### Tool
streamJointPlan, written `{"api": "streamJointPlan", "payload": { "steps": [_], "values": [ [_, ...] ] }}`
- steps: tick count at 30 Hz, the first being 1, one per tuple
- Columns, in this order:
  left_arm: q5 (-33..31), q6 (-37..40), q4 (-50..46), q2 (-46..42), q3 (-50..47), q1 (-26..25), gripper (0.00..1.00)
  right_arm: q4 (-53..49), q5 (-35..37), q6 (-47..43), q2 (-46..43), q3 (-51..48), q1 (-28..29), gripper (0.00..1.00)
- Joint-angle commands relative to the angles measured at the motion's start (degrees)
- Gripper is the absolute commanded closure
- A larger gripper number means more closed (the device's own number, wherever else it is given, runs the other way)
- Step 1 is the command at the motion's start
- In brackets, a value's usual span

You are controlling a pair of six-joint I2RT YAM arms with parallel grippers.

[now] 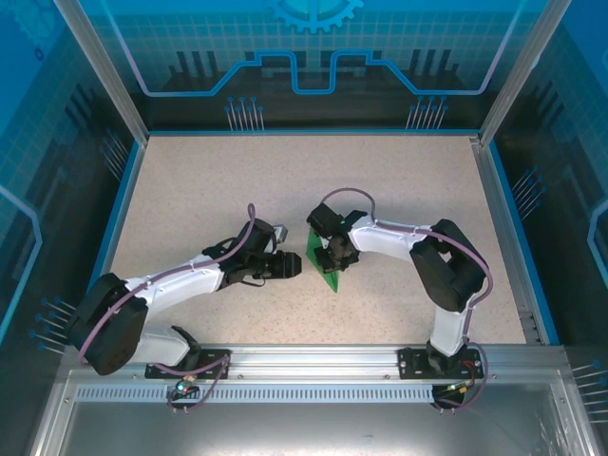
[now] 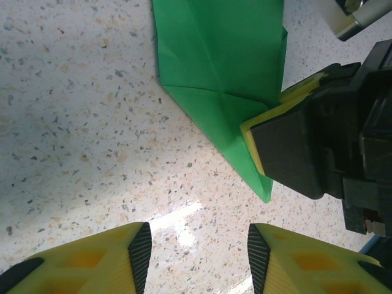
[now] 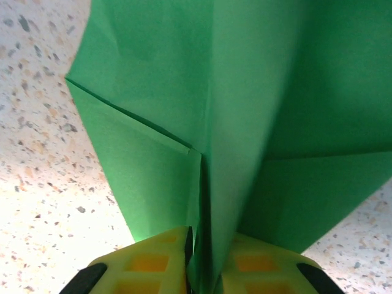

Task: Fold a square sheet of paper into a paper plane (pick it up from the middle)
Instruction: Move a paper plane to the center of the table.

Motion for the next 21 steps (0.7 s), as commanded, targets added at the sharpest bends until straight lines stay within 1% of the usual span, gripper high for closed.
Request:
{"api": "streamJointPlan", "payload": {
  "steps": [1,5,16,19,21],
  "values": [
    [1.19,1.14,0.47,-0.57,-1.09,0.5,0.52,-2.35,2.12,-0.48,1.95,1.55,1.59,0.82],
    [1.23,1.1,0.71,-0.41,-1.5,0.52,0.52,-3.06,4.27,-0.29,3.16,2.47,3.16,0.81],
    [0.92,1.41,0.69,-0.04,-1.66,0.6,0.52,-9.12,12.64,-0.04,7.46,7.4,6.96,0.85],
    [0.62,1.5,0.44,-0.26,-1.73,0.63,0.51,-9.21,12.75,-0.31,7.58,7.6,7.17,0.84],
    [0.31,1.79,-0.23,-0.87,-1.68,0.63,0.47,-8.83,12.51,-0.19,6.79,7.32,7.13,0.82]
  ]
}}
